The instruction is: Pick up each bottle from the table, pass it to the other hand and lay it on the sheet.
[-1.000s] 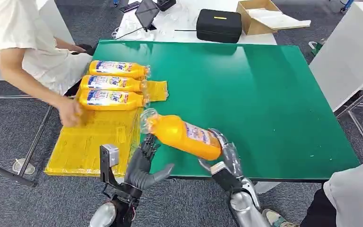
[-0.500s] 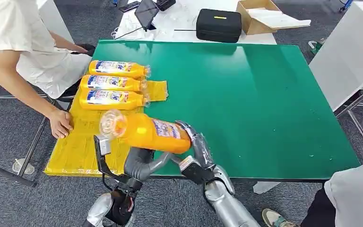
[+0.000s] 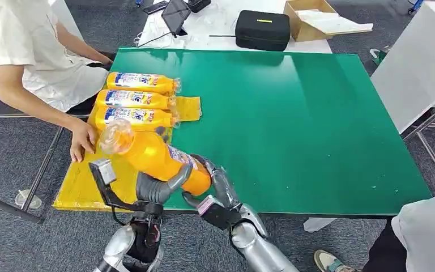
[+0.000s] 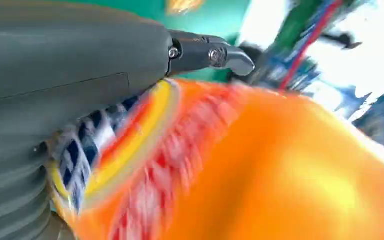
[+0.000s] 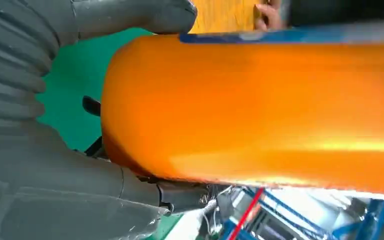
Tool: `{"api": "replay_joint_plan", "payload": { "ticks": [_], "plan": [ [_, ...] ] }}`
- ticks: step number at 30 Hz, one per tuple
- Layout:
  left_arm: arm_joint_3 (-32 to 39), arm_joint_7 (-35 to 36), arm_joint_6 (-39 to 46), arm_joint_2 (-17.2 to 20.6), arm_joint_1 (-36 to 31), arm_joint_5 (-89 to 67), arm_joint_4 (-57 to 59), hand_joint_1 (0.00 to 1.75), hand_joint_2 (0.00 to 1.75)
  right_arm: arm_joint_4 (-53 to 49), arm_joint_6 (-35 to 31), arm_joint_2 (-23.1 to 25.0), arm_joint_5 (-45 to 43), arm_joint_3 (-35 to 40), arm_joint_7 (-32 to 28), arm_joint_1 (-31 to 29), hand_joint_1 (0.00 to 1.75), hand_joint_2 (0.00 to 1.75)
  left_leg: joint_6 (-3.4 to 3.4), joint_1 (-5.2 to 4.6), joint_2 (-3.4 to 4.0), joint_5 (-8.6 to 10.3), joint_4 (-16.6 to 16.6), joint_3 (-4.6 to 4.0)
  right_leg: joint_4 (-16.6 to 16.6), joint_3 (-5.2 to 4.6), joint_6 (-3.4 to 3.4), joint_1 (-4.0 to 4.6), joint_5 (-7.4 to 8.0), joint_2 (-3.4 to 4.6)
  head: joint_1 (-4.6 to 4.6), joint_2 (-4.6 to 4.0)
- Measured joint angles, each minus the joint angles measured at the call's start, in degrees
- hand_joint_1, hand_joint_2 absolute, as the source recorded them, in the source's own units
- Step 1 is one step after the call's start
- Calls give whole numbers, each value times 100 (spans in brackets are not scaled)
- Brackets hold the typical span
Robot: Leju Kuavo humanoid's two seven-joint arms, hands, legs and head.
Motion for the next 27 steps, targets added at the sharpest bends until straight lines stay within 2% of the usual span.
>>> {"api": "replay_joint_plan", "payload": {
  "ticks": [15,16,18,19,21,25,26,27],
  "plan": [
    [-22,-37,-90,-31,-13,469,-63,175,175,94,57,2,-116,142,28,-69,175,175,0,0,0,0,0,-1,0,-2,0,0,0,1,0,0],
    [-9,-19,-125,-29,-16,515,-63,175,175,98,59,2,-127,159,28,-74,164,175,0,0,0,0,0,-1,0,-2,0,0,0,1,2,0],
    [28,-2,-180,-22,-14,588,-76,175,175,103,94,2,-175,192,28,-74,112,175,0,0,0,0,0,-1,0,-2,0,0,0,1,0,0],
    [41,5,-191,-11,-10,619,-96,175,175,107,94,2,-207,203,28,-73,112,175,0,0,0,0,0,-1,0,-3,0,0,0,1,0,0],
    [68,70,-217,-9,-9,675,-111,175,175,116,94,2,-256,207,20,-72,0,175,0,0,0,0,0,-1,0,-2,0,0,0,0,0,0],
    [116,339,-431,39,-19,910,-111,175,175,140,118,-7,-310,216,-11,-46,0,175,0,0,0,0,0,-2,0,-3,0,0,0,0,0,0],
    [131,403,-505,59,-19,984,-111,175,175,144,140,-11,-334,216,-15,-34,0,0,0,0,0,0,0,-2,0,-2,0,0,0,0,0,0],
    [149,444,-567,85,-20,1028,-111,175,175,151,168,-15,-350,216,-15,-30,0,0,0,0,0,0,0,-2,0,-3,0,0,0,1,2,0]
  ]
}}
